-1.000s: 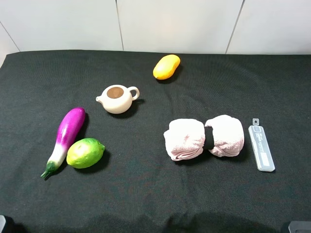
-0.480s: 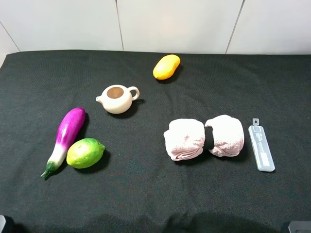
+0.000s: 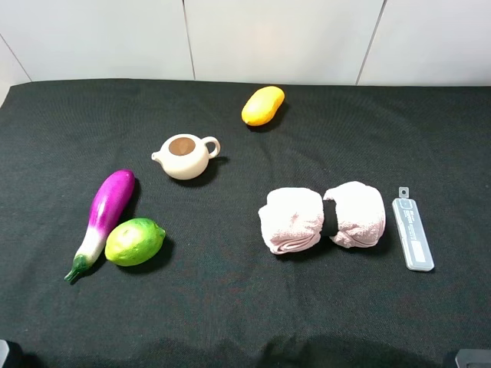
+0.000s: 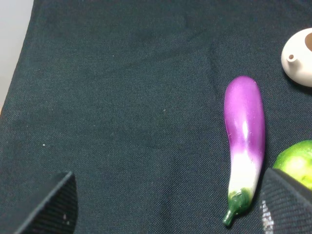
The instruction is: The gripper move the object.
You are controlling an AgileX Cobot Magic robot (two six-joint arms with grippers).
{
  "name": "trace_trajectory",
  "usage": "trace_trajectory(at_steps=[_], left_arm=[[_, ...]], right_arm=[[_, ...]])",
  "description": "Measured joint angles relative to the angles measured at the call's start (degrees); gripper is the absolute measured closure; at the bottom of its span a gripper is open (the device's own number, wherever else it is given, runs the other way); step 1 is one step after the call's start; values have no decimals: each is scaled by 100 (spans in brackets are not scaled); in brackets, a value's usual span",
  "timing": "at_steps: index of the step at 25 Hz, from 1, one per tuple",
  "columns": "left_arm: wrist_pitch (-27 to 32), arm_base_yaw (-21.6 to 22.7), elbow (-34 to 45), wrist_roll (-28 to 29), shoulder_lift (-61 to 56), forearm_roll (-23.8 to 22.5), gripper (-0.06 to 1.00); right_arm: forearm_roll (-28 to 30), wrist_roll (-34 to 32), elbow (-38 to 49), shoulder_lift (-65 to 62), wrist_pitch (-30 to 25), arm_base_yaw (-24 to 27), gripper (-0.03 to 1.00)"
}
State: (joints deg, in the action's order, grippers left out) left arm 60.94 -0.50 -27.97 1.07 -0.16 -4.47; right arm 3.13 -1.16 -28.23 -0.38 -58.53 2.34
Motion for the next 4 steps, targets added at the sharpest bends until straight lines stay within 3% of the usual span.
trace_trajectory(at_steps=[4], left_arm=[[0,0,0,0,0,0,15]], right_arm=[[0,0,0,0,0,0,27]])
